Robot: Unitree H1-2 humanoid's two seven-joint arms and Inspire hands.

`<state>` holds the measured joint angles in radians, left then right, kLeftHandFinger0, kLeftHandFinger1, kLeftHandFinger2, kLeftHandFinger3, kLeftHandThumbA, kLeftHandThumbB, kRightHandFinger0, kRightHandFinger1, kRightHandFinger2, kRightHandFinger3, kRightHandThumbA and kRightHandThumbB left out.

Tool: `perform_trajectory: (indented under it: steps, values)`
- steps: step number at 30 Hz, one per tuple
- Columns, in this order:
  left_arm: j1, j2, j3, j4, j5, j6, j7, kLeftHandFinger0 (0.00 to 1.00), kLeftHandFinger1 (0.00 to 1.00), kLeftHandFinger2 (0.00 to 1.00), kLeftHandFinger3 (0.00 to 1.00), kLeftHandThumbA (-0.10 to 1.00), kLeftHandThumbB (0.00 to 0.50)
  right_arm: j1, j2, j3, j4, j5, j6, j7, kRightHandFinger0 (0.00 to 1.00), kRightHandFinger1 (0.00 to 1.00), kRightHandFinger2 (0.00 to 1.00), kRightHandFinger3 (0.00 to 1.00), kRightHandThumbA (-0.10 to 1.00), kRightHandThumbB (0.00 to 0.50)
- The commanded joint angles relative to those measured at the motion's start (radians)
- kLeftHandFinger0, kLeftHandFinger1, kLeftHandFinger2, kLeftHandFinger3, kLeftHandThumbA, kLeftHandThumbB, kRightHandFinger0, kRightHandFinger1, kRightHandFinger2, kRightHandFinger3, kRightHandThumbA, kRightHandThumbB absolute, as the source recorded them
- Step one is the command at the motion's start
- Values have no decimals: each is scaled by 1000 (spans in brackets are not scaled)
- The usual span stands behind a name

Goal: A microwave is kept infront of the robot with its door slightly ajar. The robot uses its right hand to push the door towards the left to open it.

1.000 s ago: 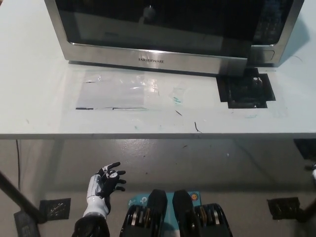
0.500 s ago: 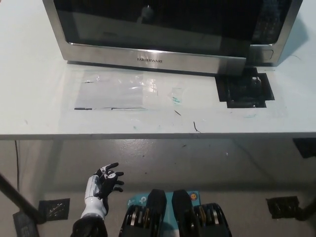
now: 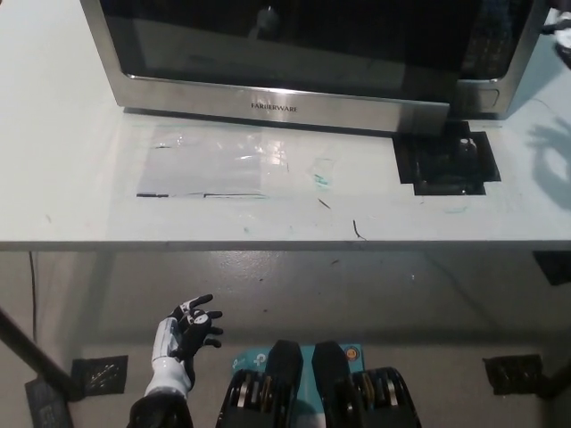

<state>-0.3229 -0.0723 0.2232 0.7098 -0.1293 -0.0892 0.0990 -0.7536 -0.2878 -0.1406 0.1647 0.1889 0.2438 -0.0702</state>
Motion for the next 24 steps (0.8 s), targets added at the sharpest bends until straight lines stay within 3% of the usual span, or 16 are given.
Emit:
perform_trajectory:
  steps: [1, 4, 6, 12, 13, 20, 24]
  values:
    - [-8, -5, -12, -26, -4, -22, 4, 288, 299, 390, 541, 29, 0, -111, -16, 22, 91, -60, -67, 7, 508, 709, 785, 890, 237, 160]
    - [-13, -7, -11, -25, -12, -20, -2, 298, 312, 400, 538, 18, 0, -141, -10, 33, 158, -75, -101, 7, 525, 711, 749, 871, 219, 183]
    - [-10, -11, -12, -38, -5, -9, 12, 290, 312, 404, 526, 18, 8, -154, 5, 48, 206, -94, -122, -3, 529, 731, 781, 853, 218, 168]
    - [-16, -6, -17, -37, -5, -16, 2, 311, 317, 410, 529, 46, 2, -160, 39, 63, 284, -119, -163, -14, 523, 728, 794, 943, 218, 155]
    - [-21, -7, -15, -36, -4, -10, 8, 309, 317, 407, 530, 54, 19, -164, 47, 64, 313, -121, -176, -13, 518, 728, 794, 921, 237, 163]
    - [-32, -1, -18, -14, -3, -31, 1, 255, 287, 370, 494, 68, 8, -177, 88, 62, 398, -117, -216, -7, 536, 743, 787, 840, 241, 195]
    - [-34, 0, -15, -14, -12, -25, -5, 267, 299, 385, 510, 72, 15, -184, 115, 67, 434, -122, -250, -13, 462, 719, 769, 831, 214, 188]
